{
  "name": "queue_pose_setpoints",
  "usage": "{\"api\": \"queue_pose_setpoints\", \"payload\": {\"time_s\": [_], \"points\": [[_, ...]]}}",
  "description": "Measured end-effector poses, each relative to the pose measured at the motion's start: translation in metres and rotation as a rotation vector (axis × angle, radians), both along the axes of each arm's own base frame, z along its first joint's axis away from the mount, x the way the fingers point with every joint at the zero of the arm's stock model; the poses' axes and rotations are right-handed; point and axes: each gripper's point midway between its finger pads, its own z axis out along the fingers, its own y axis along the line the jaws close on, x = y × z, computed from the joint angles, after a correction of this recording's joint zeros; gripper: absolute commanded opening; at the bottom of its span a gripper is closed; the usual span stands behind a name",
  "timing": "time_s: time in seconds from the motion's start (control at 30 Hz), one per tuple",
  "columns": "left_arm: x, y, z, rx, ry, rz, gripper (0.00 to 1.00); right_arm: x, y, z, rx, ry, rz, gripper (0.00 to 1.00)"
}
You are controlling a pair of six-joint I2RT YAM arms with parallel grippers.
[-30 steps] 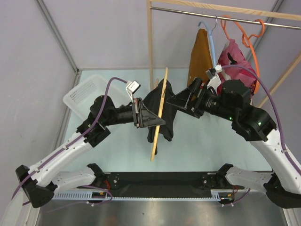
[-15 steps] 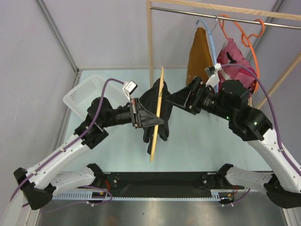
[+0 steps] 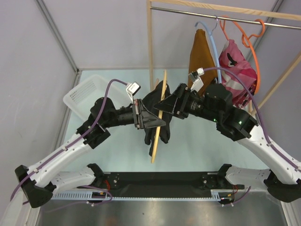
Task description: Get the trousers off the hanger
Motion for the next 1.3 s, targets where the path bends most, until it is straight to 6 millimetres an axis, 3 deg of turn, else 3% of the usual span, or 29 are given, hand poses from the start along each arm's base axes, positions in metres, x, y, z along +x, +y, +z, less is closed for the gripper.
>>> {"api": "queue_pose_setpoints", "payload": {"time_s": [0.13,0.47,0.6,0.63,0.73,0.83,0.9,1.1,1.3], "points": [[-0.004,-0.002,0.000,0.000,0.001,-0.009,0.00,0.002,0.004,0.000,0.007,0.003,0.001,0.50],[-0.014,-0.007,0.004,-0.012,-0.004,-0.022,0.01,0.007,0.008,0.000,0.063,0.061,-0.044,0.23],[-0.016,-0.008,0.001,0.000,-0.006,-0.024,0.19,0.004,0.007,-0.005,0.112,0.108,-0.054,0.00],[-0.016,-0.008,-0.001,0.006,-0.015,-0.024,0.35,0.003,0.007,-0.006,0.123,0.117,-0.055,0.00],[-0.017,-0.007,-0.001,0.022,-0.059,-0.023,0.65,0.002,0.005,-0.014,0.141,0.146,-0.066,0.00],[-0.016,-0.003,0.009,0.037,-0.122,-0.004,0.83,0.000,0.002,-0.021,0.142,0.199,-0.077,0.00],[-0.016,0.003,0.022,0.057,-0.172,0.022,0.90,-0.002,0.000,-0.023,0.150,0.231,-0.085,0.00],[-0.020,0.041,0.077,0.037,-0.381,0.154,0.85,-0.010,-0.020,-0.020,0.185,0.279,-0.120,0.00],[-0.021,0.068,0.080,0.065,-0.438,0.253,0.80,-0.012,-0.040,0.003,0.298,0.327,-0.169,0.00]]}}
